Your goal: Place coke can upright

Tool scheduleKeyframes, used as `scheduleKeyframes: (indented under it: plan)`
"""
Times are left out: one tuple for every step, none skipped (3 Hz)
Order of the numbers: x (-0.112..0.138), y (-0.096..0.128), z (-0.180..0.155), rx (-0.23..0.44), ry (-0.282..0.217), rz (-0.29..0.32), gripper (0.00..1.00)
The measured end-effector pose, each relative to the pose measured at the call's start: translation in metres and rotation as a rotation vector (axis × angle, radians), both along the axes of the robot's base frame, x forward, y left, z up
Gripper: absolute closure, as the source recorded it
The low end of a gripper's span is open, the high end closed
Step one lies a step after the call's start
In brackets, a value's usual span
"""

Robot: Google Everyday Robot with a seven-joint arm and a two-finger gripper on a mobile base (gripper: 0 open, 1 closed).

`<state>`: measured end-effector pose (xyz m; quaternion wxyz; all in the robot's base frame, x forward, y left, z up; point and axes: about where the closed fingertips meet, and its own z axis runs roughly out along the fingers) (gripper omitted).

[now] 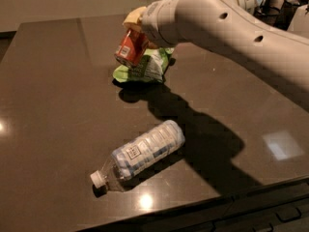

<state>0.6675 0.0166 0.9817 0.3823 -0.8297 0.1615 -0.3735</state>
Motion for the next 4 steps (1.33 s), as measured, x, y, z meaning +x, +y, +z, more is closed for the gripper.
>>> scheduleKeyframes:
  plan:
    - [-0.006, -0.004, -0.001, -0.045, -0.086, 0.043, 1.00]
    - [-0.013, -0.010, -0.008, -0.091, -0.200, 0.084, 1.00]
    - [-0.019, -0.009, -0.008, -0.110, -0.286, 0.123, 1.00]
    - [-0.025, -0.009, -0.008, -0.124, -0.357, 0.174, 1.00]
